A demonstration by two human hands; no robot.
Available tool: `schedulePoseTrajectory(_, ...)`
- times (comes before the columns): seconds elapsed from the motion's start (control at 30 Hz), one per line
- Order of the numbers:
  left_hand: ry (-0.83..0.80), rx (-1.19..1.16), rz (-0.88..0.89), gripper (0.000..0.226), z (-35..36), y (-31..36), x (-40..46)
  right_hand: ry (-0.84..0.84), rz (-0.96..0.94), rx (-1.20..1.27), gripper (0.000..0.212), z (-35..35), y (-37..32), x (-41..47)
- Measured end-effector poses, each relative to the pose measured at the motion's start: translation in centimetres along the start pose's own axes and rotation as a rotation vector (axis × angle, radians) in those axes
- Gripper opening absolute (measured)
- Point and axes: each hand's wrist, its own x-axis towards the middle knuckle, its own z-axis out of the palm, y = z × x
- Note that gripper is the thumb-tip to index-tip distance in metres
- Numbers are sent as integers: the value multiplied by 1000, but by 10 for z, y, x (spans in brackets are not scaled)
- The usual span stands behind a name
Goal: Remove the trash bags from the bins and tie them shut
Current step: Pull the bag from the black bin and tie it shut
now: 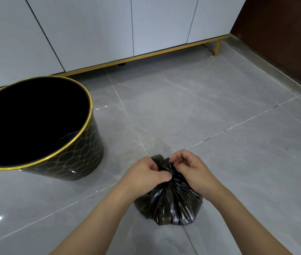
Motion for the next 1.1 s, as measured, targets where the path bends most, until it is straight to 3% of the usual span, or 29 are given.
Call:
schedulePoseTrajectory(0.1, 73, 44, 47, 21, 8, -7, -1, 3, 3, 7, 37, 1, -1, -1)
schedulePoseTrajectory(0.27, 44, -357, -75, 6, 3, 5, -5, 6, -39, 8, 40, 1, 2, -2)
schedulePoseTrajectory(0.4, 35, -442, -141, 9, -8, 7, -3, 34, -99, -62, 39, 1, -1, -2)
schedulePoseTrajectory(0.6, 86, 34, -25, 11, -17, -2, -2, -1, -327, -404, 34, -5, -4, -5)
schedulePoseTrajectory(0.7, 102, 276, -1, 10, -21, -12, -3, 77, -409, -568, 31, -18, -3, -2)
schedulePoseTrajectory(0.83, 91, 368, -36, 9, -18, -25, -5, 65, -405, -609, 33, -18, 5, -2)
schedulePoseTrajectory(0.97, 136, 326, 35, 6, -13, -34, -3, 38, -349, -592, 19, -13, 16, -1)
schedulePoseTrajectory(1.1, 165, 486, 158, 31, -4, -46, -2, -69, -288, -610, 25, -10, 24, -4)
